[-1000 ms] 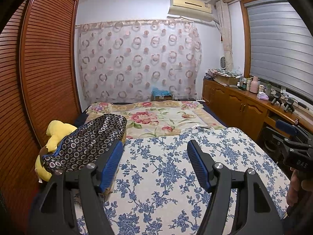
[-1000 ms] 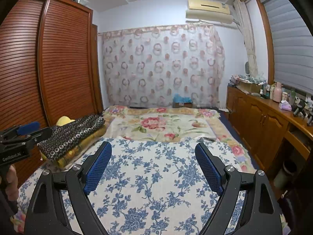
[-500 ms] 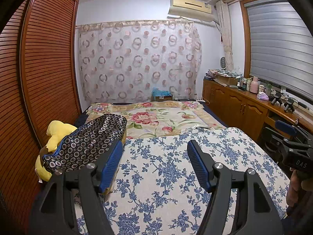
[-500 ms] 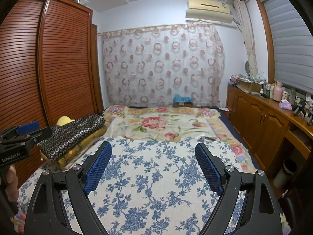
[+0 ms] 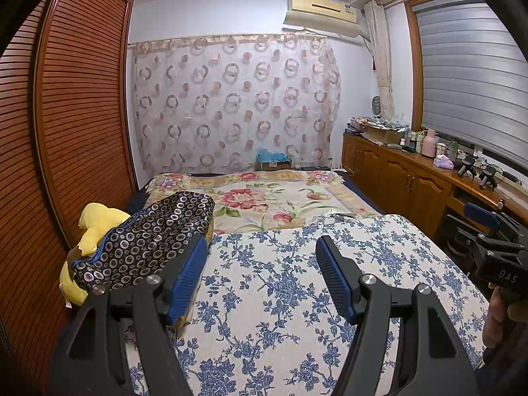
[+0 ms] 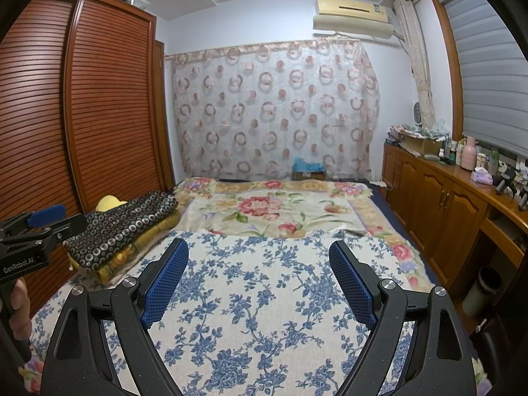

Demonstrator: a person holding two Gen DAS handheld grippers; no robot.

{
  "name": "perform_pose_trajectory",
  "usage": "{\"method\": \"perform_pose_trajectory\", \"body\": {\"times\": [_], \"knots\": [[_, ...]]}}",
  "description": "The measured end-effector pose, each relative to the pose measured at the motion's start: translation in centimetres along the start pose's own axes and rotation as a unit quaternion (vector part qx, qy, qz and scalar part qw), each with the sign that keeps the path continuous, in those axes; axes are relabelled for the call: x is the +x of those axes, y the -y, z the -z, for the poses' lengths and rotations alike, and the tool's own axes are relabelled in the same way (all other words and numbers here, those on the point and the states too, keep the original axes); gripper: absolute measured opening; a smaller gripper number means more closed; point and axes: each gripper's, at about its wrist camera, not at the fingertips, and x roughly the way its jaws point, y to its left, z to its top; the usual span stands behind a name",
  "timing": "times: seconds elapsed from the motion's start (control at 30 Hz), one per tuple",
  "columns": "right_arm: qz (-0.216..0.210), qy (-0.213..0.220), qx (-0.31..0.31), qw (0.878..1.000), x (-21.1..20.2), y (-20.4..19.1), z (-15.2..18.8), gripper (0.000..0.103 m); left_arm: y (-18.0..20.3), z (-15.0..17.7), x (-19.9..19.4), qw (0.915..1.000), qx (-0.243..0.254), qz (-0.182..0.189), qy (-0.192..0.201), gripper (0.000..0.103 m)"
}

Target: Fold small clothes

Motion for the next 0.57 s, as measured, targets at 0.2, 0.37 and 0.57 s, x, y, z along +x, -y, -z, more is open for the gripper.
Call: {"method": "perform_pose_trajectory", "body": {"times": [0.2,0.37,0.57], "knots": [[0.0,0.0,0.0,1.0,-0.07,0.0,-0.04,0.089,0.07,0.04,0.02,1.0,0.0,0.0,0.0,0.068],[0.0,-0.001,0.001,1.0,-0.03,0.01,-0.05,0.089,0.1,0.07,0.02,1.0,0.0,-0.001,0.0,0.068],[0.0,-0.001,0.001,1.0,-0.06,0.02,-0.08,0.089,0.07,0.08,0.02,1.0,0.0,0.0,0.0,0.068]]}}
